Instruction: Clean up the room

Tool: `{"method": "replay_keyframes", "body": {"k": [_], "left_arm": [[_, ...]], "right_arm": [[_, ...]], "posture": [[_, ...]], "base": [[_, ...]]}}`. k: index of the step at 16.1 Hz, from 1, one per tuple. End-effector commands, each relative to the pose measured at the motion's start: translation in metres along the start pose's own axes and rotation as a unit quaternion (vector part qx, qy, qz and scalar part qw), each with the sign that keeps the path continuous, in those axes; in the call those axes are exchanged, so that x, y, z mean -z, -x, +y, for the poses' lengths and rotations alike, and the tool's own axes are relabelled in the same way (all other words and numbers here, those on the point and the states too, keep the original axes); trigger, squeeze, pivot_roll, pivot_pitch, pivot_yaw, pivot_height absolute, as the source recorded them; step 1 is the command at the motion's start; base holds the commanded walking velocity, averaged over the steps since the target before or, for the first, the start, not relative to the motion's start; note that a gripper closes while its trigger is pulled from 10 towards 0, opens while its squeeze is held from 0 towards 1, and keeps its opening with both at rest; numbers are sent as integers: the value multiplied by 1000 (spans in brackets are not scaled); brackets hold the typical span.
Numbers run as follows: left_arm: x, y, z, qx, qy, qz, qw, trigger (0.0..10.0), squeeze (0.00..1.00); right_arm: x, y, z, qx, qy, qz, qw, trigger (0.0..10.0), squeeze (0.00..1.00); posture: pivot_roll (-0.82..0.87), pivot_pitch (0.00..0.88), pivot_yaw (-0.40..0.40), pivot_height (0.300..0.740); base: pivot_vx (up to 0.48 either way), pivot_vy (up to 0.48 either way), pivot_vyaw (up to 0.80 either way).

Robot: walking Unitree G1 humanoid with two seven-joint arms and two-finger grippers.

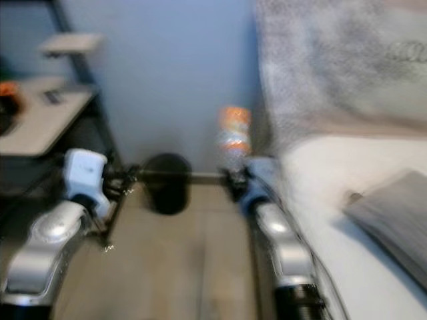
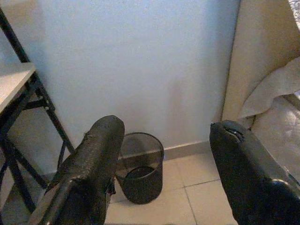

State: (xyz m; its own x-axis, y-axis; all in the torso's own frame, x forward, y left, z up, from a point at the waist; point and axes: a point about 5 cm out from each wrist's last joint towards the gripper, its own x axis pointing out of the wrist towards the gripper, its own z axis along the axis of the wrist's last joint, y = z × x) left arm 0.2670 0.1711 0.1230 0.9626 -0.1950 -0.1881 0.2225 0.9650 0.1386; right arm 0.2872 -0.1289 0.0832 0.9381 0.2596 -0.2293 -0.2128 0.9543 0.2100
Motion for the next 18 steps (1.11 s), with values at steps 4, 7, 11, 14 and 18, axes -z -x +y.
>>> {"method": "replay_keyframes", "body": {"k": [4,7,11,14,18], "left_arm": [[-2,2,8,-13,-11,-4,1000,10000,0],[-2,2,7,-12,-14,-5,1000,10000,0],[-3,3,5,-6,-19,-7,1000,10000,0],[-3,3,6,-4,-22,-7,1000,10000,0],[-2,3,9,-10,-12,-13,1000,10000,0]], "right_arm": [[-4,-3,12,-22,-2,-13,1000,10000,0],[-3,-3,10,-17,-2,-12,1000,10000,0],[-2,-3,7,-8,-3,-4,1000,10000,0],[0,-4,2,4,-1,-1,1000,10000,0],[1,-1,-3,13,4,-4,1000,10000,0]], "posture": [[-10,0,5,740],[-7,0,1,740],[-4,0,-5,740],[-1,0,-7,740],[-8,0,6,740]], "base": [[363,0,0],[361,0,0],[360,0,0],[363,0,0],[360,0,0]]}}
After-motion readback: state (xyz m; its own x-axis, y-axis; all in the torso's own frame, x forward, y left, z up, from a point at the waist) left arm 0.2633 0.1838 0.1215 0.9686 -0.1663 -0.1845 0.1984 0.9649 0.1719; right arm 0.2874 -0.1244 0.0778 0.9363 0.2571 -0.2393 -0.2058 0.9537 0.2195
